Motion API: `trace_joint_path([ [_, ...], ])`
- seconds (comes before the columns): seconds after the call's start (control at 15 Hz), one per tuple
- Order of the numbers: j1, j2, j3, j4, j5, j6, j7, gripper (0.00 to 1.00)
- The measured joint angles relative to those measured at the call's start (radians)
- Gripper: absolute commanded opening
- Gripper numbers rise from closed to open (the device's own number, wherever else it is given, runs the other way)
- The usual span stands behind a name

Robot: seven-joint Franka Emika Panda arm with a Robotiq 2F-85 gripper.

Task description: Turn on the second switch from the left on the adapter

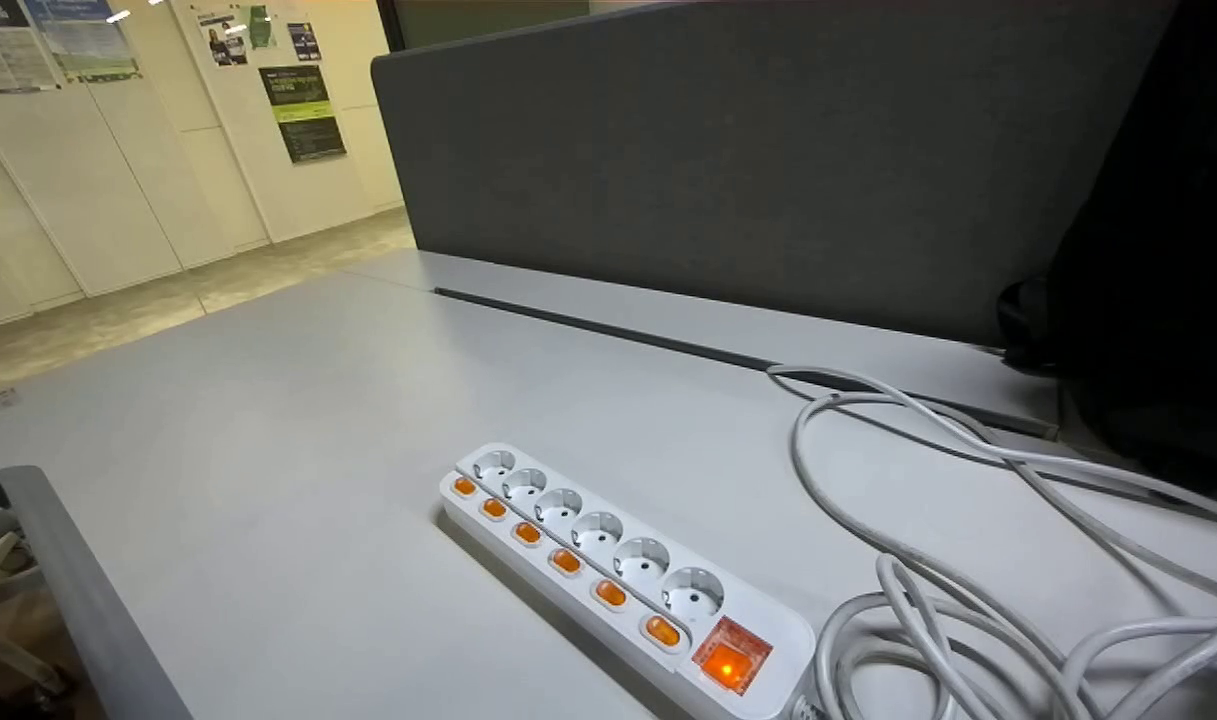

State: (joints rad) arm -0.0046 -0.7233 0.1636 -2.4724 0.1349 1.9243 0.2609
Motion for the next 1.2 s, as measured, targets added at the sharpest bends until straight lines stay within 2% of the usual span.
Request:
trace_joint_path([
  [0.33, -0.034, 0.107, 0.069, -0.049, -0.118, 0.148, 0.045, 1.0],
  [0.4, -0.037, 0.139, 0.078, -0.051, -0.139, 0.167, 0.056, 0.75],
  [0.47, -0.039, 0.172, 0.084, -0.052, -0.16, 0.184, 0.068, 0.73],
  [1.0, -0.043, 0.424, 0.095, -0.046, -0.335, 0.343, 0.194, 0.17],
  [1.2, -0.045, 0.499, 0.091, -0.036, -0.415, 0.379, 0.265, 0.01],
])
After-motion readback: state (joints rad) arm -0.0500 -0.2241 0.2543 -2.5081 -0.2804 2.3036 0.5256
